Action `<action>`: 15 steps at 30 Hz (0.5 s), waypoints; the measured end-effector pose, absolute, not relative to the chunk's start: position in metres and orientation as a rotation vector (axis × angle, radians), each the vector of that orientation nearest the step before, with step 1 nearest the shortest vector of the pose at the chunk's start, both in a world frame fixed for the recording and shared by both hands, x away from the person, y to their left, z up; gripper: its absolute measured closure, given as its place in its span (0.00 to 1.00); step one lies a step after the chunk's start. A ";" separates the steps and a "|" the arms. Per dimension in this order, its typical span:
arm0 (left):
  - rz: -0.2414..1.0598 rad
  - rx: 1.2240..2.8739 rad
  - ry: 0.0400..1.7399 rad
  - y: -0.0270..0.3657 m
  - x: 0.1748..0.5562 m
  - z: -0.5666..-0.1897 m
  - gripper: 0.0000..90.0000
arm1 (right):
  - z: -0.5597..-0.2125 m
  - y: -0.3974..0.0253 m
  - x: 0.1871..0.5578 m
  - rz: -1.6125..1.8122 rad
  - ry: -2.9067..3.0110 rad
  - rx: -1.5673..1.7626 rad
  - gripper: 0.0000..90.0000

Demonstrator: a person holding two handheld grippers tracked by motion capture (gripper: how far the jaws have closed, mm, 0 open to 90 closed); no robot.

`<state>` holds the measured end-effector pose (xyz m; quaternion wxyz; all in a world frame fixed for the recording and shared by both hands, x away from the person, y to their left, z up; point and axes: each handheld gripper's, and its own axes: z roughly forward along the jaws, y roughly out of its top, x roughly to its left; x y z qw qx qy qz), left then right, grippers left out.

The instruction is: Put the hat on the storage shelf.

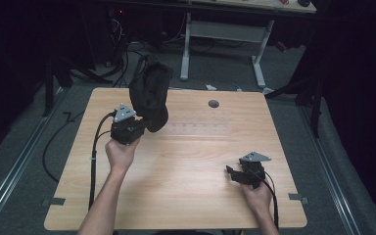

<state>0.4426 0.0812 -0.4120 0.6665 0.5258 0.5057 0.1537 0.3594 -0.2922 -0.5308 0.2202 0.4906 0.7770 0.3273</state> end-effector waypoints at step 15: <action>0.375 1.205 1.179 0.077 0.455 -0.424 0.96 | -0.531 -0.292 0.359 0.905 2.148 1.358 0.39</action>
